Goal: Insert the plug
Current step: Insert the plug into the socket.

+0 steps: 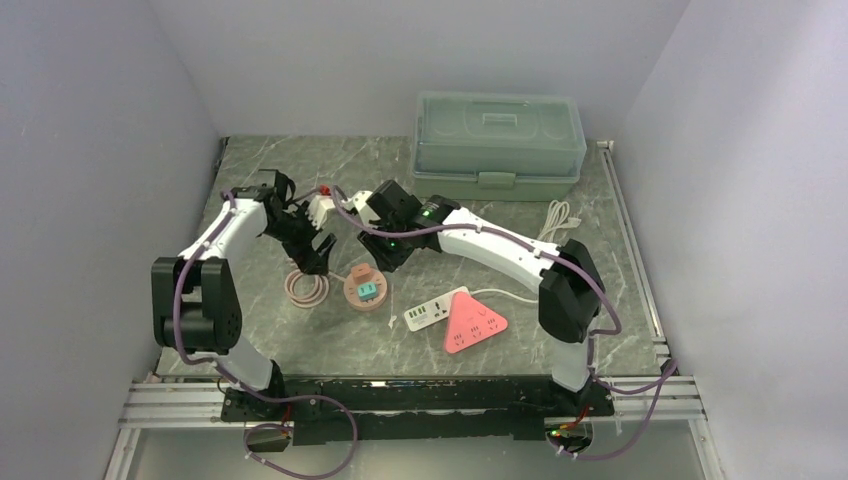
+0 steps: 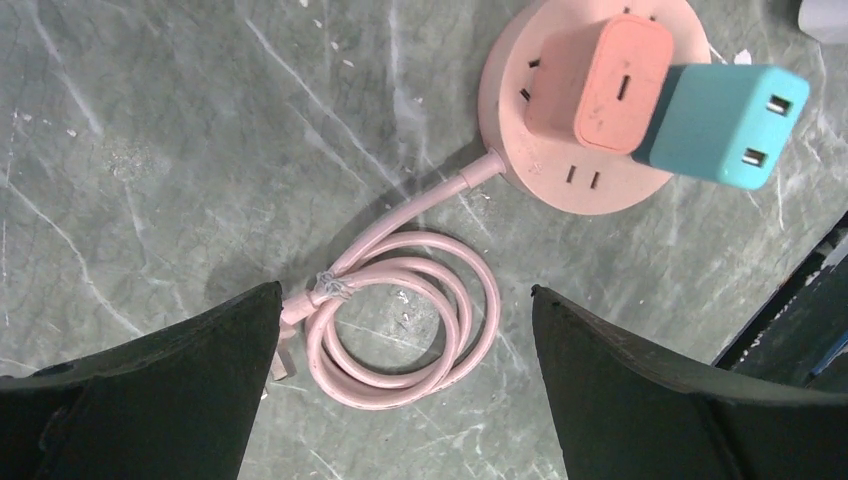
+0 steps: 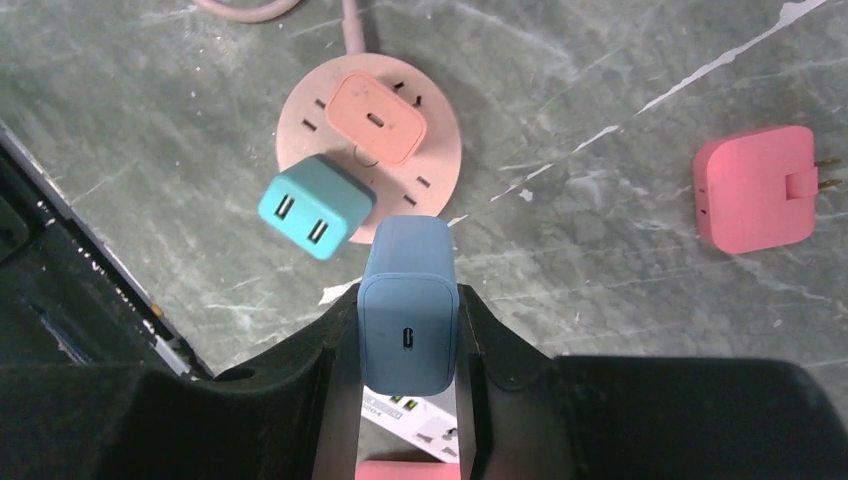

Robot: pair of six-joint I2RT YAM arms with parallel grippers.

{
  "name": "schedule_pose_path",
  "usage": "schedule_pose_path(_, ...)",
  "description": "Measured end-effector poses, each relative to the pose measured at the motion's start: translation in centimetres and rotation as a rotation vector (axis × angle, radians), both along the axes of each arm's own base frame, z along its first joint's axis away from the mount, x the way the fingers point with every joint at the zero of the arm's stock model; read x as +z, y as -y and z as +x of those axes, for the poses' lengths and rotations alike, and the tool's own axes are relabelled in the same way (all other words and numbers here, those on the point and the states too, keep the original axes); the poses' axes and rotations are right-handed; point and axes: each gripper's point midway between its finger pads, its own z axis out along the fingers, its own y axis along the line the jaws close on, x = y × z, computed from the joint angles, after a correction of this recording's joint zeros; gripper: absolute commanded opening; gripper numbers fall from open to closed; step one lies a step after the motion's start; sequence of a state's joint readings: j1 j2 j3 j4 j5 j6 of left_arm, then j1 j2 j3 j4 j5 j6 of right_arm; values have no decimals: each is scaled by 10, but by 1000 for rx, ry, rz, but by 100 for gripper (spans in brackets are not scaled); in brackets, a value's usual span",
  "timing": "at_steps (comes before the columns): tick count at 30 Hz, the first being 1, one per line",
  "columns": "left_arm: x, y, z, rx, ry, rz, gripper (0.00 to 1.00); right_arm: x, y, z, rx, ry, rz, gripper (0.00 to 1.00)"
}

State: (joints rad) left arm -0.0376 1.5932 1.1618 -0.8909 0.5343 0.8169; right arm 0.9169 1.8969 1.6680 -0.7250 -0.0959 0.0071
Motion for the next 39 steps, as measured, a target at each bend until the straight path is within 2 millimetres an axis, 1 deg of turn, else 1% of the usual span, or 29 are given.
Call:
schedule_pose_path(2,-2,-1,4,29,-19,-9,100,1,1,-6,8,2,0,0)
schedule_pose_path(4,-4,-6,10,74,-44,-18,100,7,0,-11,13,13,10,0)
schedule_pose_path(5,-6,-10,15,104,-55,-22,100,10,-2,-12,14,17,18,0)
schedule_pose_path(7,-10,-26,29,183,-73,-32,100,20,-9,-14,4,19,39,0)
schedule_pose_path(9,-14,-44,39,254,-82,-36,100,31,-22,-15,-8,16,61,0)
schedule_pose_path(11,-17,-60,45,314,-87,-36,100,39,-40,-15,-19,7,84,0)
schedule_pose_path(13,-19,-73,48,347,-80,-27,100,42,-57,-15,-26,-7,93,0)
schedule_pose_path(15,-20,-77,50,354,-70,-18,100,36,-71,-16,-32,-18,82,0)
schedule_pose_path(18,-27,-79,48,354,-67,-4,100,16,-84,-22,-36,-47,26,0)
schedule_pose_path(21,-33,-79,41,351,-88,3,100,-5,-90,-27,-46,-71,-42,0)
schedule_pose_path(22,-34,-80,40,351,-90,4,100,-9,-90,-28,-46,-74,-55,0)
schedule_pose_path(24,-36,-83,38,354,-92,6,100,-20,-89,-31,-51,-87,-94,0)
schedule_pose_path(26,-36,-86,38,357,-90,8,100,-27,-86,-33,-55,-96,-121,0)
schedule_pose_path(29,-36,-88,40,362,-83,8,100,-30,-81,-35,-66,-94,-151,0)
schedule_pose_path(37,-38,-89,39,350,-75,11,100,-30,-78,-31,-89,-65,-168,0)
schedule_pose_path(39,-39,-88,38,347,-80,5,98,-30,-78,-31,-93,-62,-170,0)
